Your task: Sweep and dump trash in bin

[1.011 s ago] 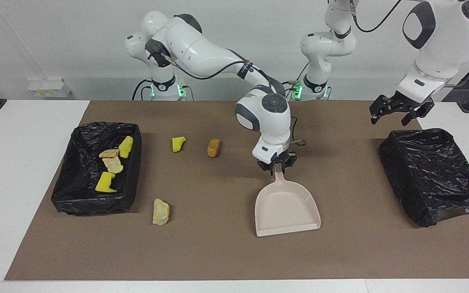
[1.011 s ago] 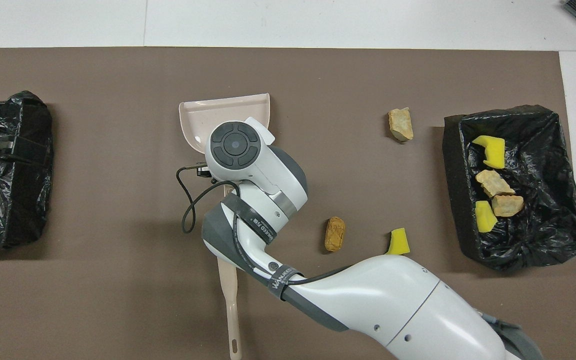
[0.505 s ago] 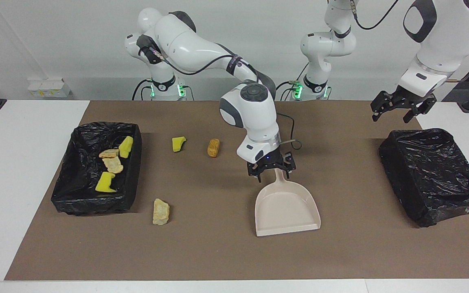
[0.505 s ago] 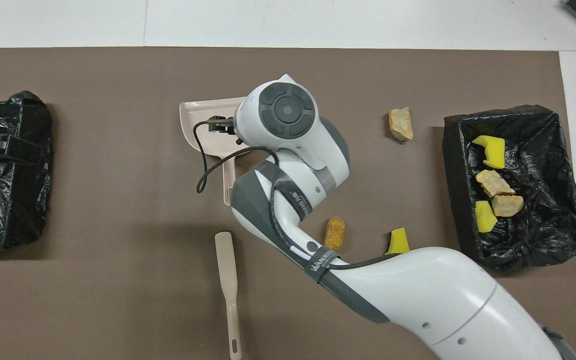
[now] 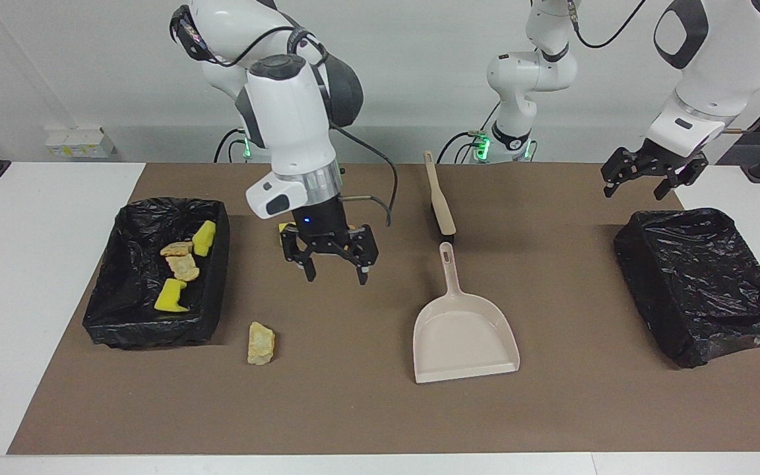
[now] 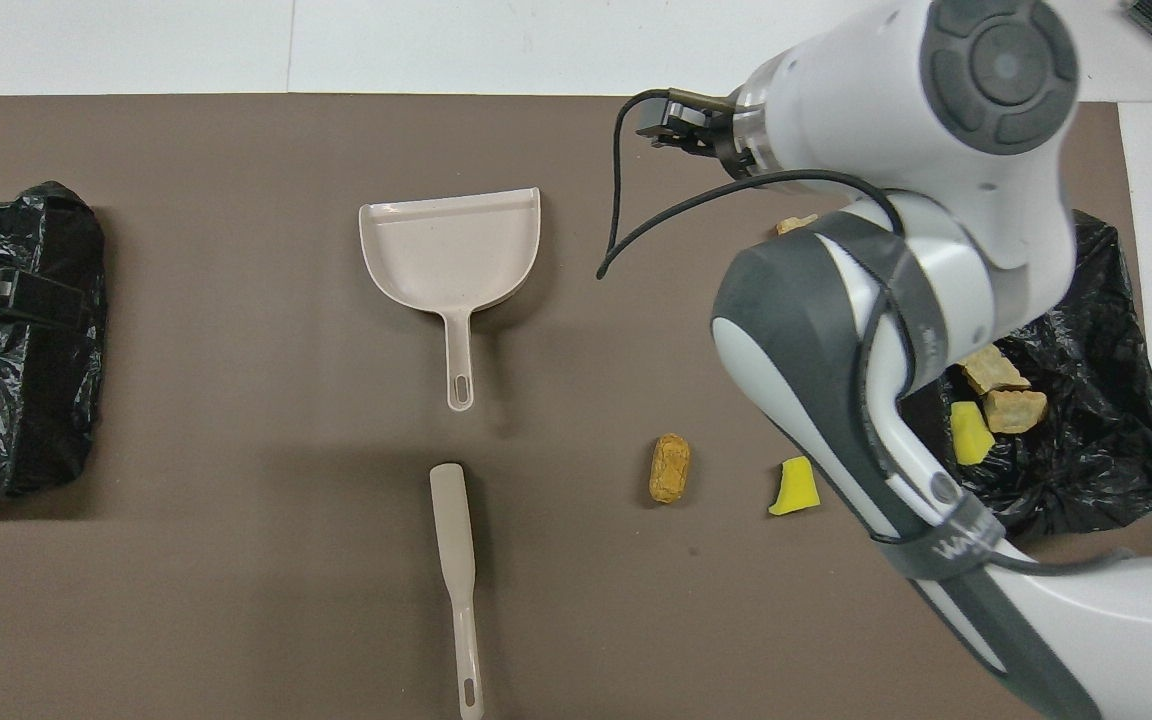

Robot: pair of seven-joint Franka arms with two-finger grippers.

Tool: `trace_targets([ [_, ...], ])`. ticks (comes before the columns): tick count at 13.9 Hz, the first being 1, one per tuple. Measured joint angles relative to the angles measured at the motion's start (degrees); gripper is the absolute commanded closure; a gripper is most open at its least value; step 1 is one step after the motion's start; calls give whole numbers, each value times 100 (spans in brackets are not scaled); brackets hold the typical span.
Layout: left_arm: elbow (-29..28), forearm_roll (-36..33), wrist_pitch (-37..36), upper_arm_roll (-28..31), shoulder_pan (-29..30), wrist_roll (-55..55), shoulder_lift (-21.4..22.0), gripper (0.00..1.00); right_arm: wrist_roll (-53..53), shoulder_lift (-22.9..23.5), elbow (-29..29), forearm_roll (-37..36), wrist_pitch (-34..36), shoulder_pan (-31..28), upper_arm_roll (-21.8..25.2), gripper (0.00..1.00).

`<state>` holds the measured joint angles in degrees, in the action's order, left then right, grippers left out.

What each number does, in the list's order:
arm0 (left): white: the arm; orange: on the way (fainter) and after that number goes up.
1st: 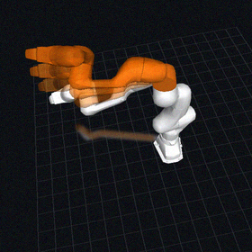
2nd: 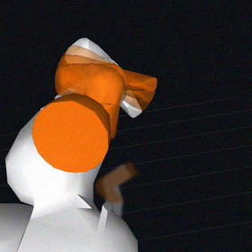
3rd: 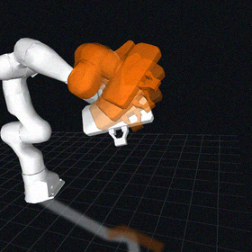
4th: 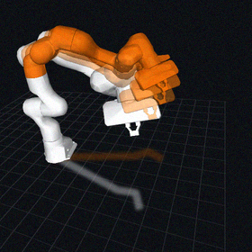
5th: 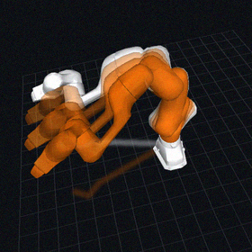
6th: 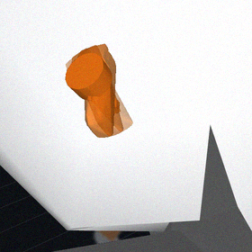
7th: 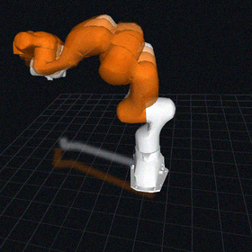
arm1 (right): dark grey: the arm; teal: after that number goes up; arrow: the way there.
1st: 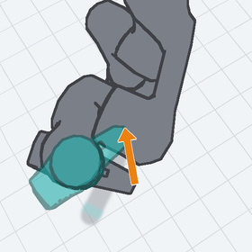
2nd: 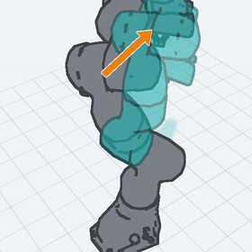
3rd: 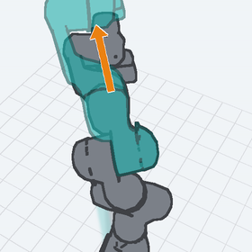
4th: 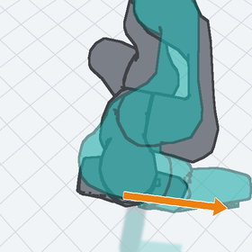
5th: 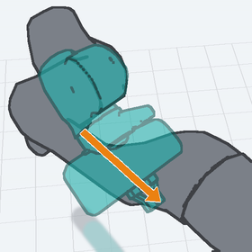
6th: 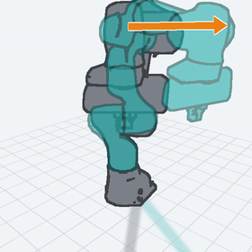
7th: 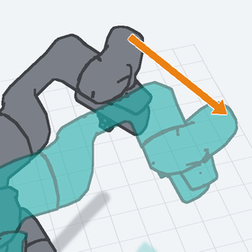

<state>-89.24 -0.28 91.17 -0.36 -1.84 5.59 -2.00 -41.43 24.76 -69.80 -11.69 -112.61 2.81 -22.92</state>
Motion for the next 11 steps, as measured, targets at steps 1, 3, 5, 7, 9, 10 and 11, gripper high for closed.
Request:
trace_targets([
  [1,-1,0,1,1,0,0,0,0,36,-165,-14,1,303,-78,-1,0],
  [3,-1,0,2,1,0,0,0,0,310,-518,-37,1,941,-202,-2,0],
  [5,-1,0,3,1,0,0,0,0,728,-864,-73,2,1504,-332,-3,0],
  [7,-1,0,5,1,0,0,0,0,1180,-1144,-94,2,1977,-469,-4,0],
  [9,-1,0,6,1,0,0,0,0,1464,-1338,-105,3,2430,-548,-4,0],
  [10,-1,0,6,1,0,0,0,0,1549,-1427,-113,3,2635,-575,-4,0],
  [11,-1,0,6,1,0,0,0,0,1629,-1507,-122,19,2801,-600,-4,0],
])
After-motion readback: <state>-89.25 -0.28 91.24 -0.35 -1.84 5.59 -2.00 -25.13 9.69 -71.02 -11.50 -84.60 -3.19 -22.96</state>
